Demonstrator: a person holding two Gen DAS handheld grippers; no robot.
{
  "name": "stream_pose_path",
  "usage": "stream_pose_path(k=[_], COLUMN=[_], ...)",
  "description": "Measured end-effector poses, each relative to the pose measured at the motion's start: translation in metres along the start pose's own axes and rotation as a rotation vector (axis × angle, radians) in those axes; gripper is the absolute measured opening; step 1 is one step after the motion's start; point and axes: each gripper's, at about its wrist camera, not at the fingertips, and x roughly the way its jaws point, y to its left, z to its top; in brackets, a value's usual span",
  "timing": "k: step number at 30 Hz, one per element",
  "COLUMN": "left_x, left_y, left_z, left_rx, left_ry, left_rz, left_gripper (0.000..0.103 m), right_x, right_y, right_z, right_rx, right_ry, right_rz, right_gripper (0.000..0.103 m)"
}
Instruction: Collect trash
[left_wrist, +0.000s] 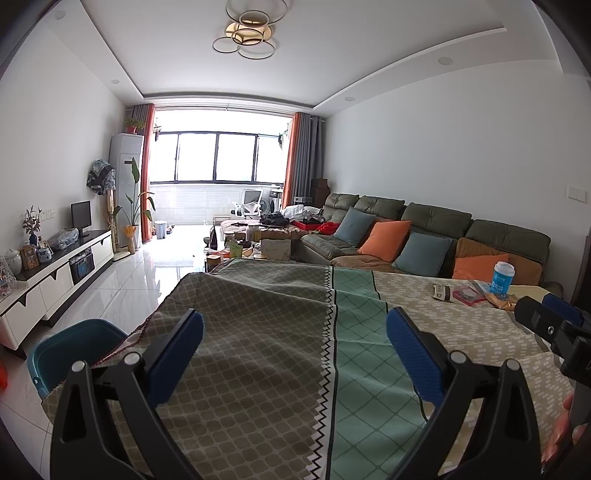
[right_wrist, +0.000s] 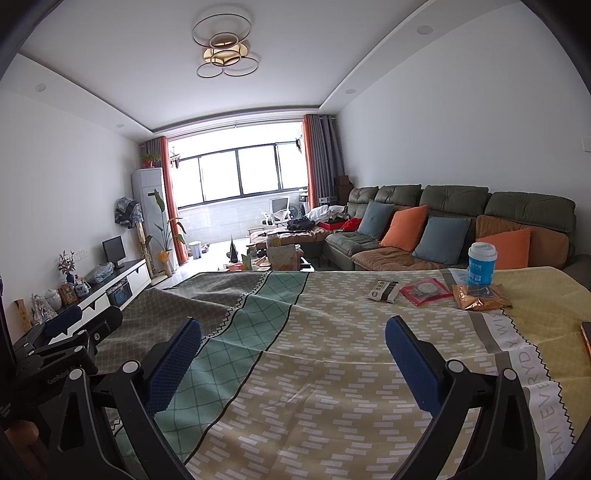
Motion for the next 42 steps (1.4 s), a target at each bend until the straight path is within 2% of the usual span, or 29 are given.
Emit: stream_pose_path(k=[42], left_x=[0.0043], left_y=[-0.0007], left_z=[0.003], left_rx=[0.002], left_ry=[-0.004], left_rz=[0.01], left_gripper=[0.099], right_x=[-0.0017], right_y=[-0.0013], right_z=[0.0011], right_rx=[0.004], right_ry=[-0.005], right_rz=[-0.003], right_gripper=[0.099])
